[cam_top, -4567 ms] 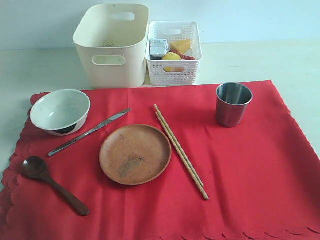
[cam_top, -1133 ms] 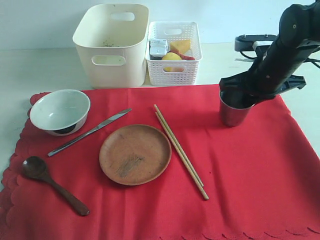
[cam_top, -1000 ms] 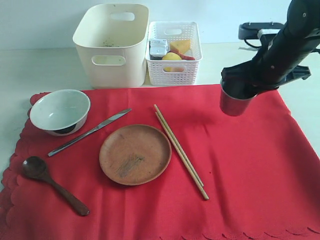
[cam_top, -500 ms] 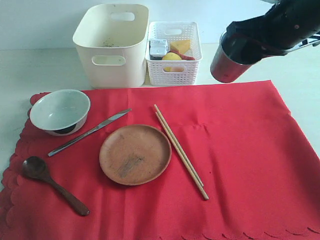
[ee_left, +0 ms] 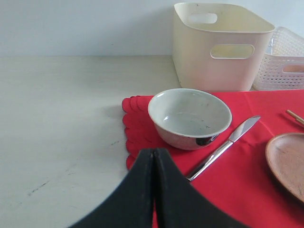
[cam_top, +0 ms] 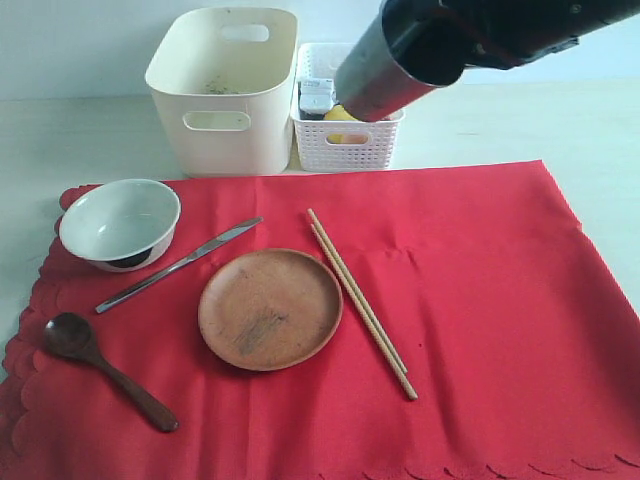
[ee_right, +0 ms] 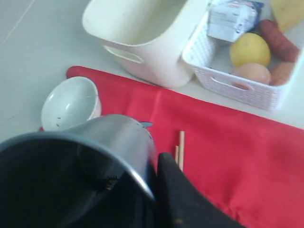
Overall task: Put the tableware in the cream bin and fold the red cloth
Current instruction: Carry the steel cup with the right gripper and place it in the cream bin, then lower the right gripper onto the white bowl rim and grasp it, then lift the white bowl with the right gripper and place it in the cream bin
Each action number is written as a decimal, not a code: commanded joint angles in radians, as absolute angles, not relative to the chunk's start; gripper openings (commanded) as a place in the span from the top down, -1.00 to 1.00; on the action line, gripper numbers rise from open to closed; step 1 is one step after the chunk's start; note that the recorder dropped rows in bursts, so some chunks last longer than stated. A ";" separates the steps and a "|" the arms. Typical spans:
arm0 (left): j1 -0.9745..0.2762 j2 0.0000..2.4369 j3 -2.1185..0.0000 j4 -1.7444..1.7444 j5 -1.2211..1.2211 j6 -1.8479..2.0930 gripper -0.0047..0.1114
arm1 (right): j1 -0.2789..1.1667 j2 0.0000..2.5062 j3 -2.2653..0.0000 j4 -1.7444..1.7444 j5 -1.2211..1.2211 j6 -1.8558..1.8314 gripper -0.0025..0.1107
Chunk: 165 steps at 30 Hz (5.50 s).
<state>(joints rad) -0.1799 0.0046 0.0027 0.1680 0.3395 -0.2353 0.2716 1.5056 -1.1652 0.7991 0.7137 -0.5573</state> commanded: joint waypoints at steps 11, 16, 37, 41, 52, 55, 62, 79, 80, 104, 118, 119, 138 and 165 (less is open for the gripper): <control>-0.186 0.000 0.000 0.171 0.328 -0.239 0.90 | 0.486 1.799 -1.644 0.644 0.683 -0.457 0.96; -0.186 0.000 0.000 0.171 0.328 -0.239 0.90 | 0.565 1.955 -1.855 0.348 0.687 -0.234 0.96; -0.186 0.000 0.000 0.171 0.328 -0.239 0.90 | 0.582 2.250 -2.090 0.042 0.598 0.253 0.96; -0.186 0.000 0.000 0.171 0.328 -0.239 0.90 | 0.582 2.284 -2.090 -0.017 0.550 0.353 0.96; -0.186 0.000 0.000 0.171 0.328 -0.239 0.90 | 0.582 2.353 -2.090 -0.114 0.547 0.456 0.96; -0.186 0.000 0.000 0.171 0.328 -0.239 0.90 | 0.582 2.362 -2.090 -0.106 0.551 0.456 0.92; -0.186 0.000 0.000 0.171 0.328 -0.239 0.90 | 0.582 2.352 -2.090 -0.106 0.557 0.456 0.35; -0.186 0.000 0.000 0.171 0.328 -0.239 0.90 | 0.582 2.181 -2.090 -0.114 0.719 0.445 0.14; -0.186 0.000 0.000 0.171 0.328 -0.239 0.90 | 0.582 2.172 -2.090 -0.114 0.746 0.445 0.14; -0.186 0.000 0.000 0.171 0.328 -0.239 0.90 | 0.594 2.133 -2.090 0.167 1.025 0.199 0.14; -0.186 0.000 0.000 0.171 0.328 -0.239 0.90 | 0.771 2.225 -2.090 0.193 0.898 0.151 0.14; -0.186 0.000 0.000 0.171 0.328 -0.239 0.90 | 0.778 2.242 -2.090 0.209 0.869 0.151 0.14; -0.186 0.000 0.000 0.171 0.328 -0.239 0.90 | 0.784 2.453 -2.090 0.225 0.803 0.235 0.14; -0.186 0.000 0.000 0.171 0.328 -0.239 0.90 | 0.782 2.368 -2.124 0.302 0.817 0.207 0.96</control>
